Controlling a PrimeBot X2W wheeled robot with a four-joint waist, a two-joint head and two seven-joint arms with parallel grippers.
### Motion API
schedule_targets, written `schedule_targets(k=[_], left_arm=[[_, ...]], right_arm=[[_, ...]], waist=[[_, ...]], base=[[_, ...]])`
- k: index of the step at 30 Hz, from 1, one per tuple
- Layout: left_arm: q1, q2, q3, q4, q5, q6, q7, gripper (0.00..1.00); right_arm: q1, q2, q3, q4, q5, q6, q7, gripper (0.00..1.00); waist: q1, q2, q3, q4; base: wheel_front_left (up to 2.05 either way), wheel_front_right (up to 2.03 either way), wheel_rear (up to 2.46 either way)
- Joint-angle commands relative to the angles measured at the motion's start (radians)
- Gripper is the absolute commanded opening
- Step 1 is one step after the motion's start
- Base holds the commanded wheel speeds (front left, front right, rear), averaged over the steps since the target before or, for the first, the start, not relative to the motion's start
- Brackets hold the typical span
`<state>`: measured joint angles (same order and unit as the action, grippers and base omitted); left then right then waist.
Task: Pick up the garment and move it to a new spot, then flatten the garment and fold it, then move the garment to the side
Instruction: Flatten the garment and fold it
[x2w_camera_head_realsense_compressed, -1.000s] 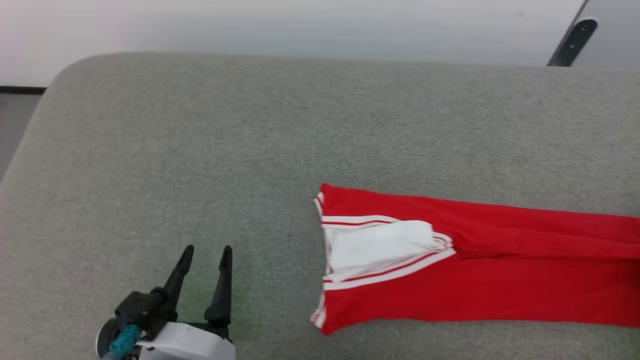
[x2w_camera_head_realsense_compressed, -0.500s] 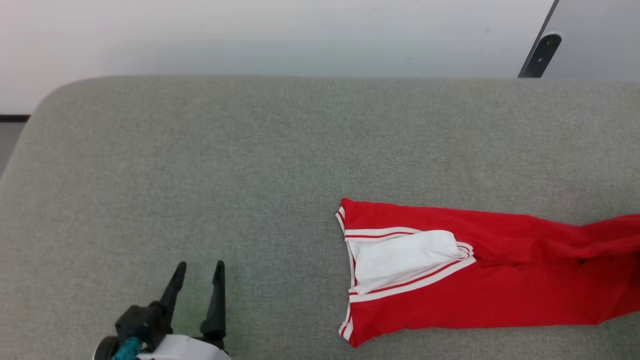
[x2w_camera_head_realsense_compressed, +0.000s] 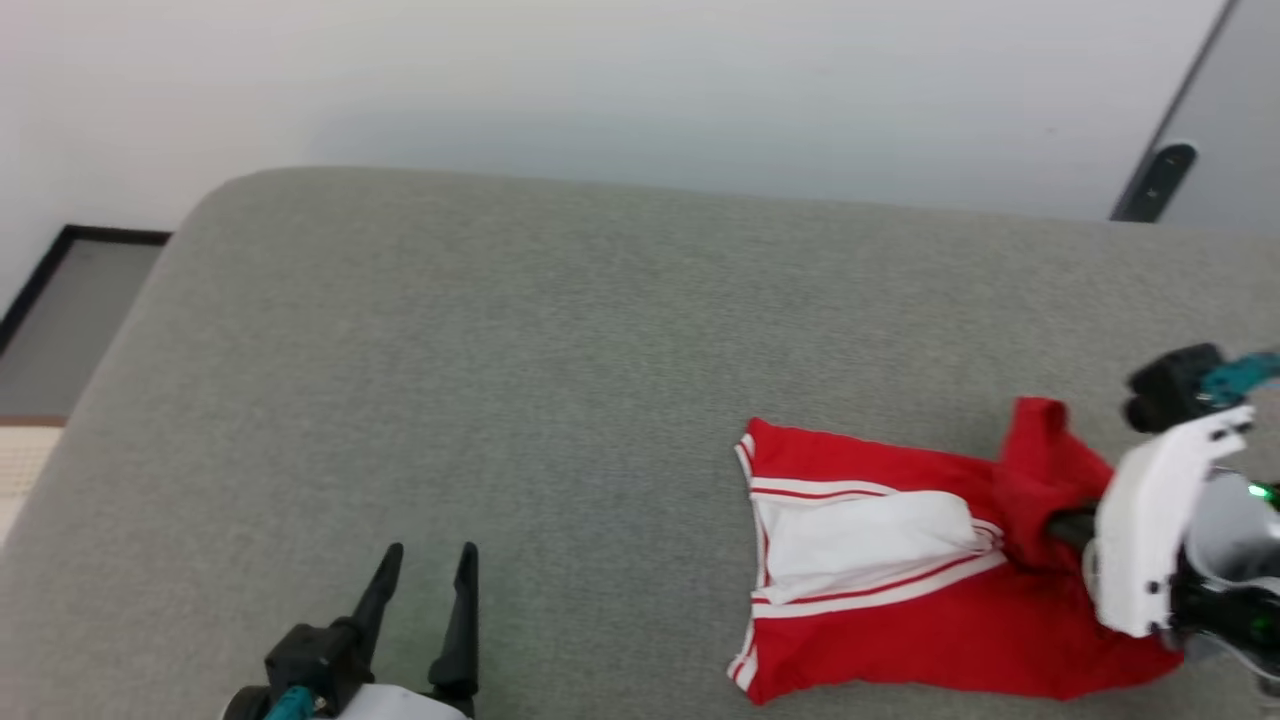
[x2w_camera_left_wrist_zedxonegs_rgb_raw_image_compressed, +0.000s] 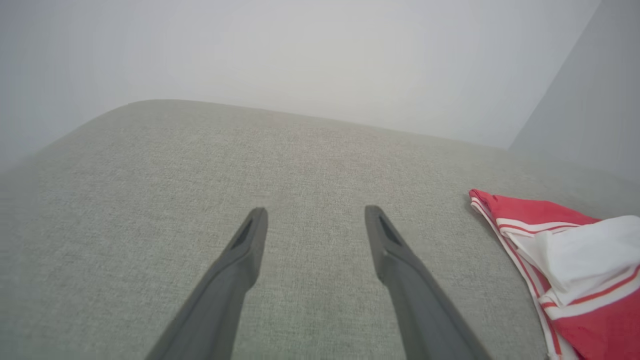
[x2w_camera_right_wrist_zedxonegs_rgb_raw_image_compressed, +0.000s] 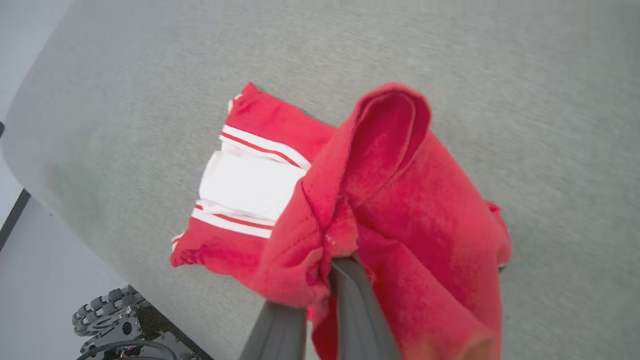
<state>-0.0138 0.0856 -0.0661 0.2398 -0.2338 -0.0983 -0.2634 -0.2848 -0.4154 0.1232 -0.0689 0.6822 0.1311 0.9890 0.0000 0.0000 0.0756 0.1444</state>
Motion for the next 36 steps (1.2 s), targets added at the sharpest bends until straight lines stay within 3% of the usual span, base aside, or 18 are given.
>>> schedule_targets(k=[1,11,24,25,26,27,28,36], left_arm=[[0.001,-0.005,-0.002,0.003,0.007,-0.007,-0.001,1.0],[-0.03,-0.021,-0.022,0.024,0.004,-0.023,-0.001,1.0],[-0.066,-0.032,-0.034,0.039,-0.012,-0.03,-0.001,1.0],[-0.066,-0.033,-0.035,0.041,-0.012,-0.03,-0.001,1.0],[-0.067,-0.033,-0.036,0.044,-0.014,-0.031,-0.001,1.0],[-0.069,-0.033,-0.035,0.045,-0.015,-0.031,-0.001,1.0],[-0.07,-0.033,-0.033,0.046,-0.016,-0.031,-0.001,1.0],[-0.071,-0.035,-0.018,0.048,-0.019,-0.031,-0.001,1.0]], right_arm=[[-0.019,0.003,0.015,-0.007,0.005,-0.001,-0.004,0.0],[-0.111,0.073,0.219,0.112,0.008,-0.001,-0.07,0.0],[-0.235,0.103,0.378,0.353,-0.016,-0.001,-0.227,0.0],[-0.242,0.102,0.389,0.366,-0.017,-0.001,-0.238,0.05],[-0.248,0.1,0.398,0.377,-0.016,-0.001,-0.247,0.44],[-0.254,0.1,0.406,0.388,-0.014,-0.001,-0.259,0.91],[-0.259,0.1,0.415,0.396,-0.008,-0.001,-0.269,1.0],[-0.259,0.09,0.43,0.418,0.059,-0.001,-0.33,1.0]], waist=[[0.0,0.0,-0.011,0.042],[0.0,0.0,0.004,0.135],[0.0,0.0,0.04,0.161],[0.0,0.0,0.041,0.159],[0.0,0.0,0.042,0.158],[0.0,0.0,0.042,0.156],[0.0,0.0,0.042,0.152],[0.0,0.0,0.027,0.105]], base=[[0.0,0.0,0.0],[0.0,0.0,0.0],[0.0,0.0,0.0],[0.0,0.0,0.0],[0.0,0.0,0.0],[0.0,0.0,0.0],[0.0,0.0,0.0],[0.0,0.0,0.0]])
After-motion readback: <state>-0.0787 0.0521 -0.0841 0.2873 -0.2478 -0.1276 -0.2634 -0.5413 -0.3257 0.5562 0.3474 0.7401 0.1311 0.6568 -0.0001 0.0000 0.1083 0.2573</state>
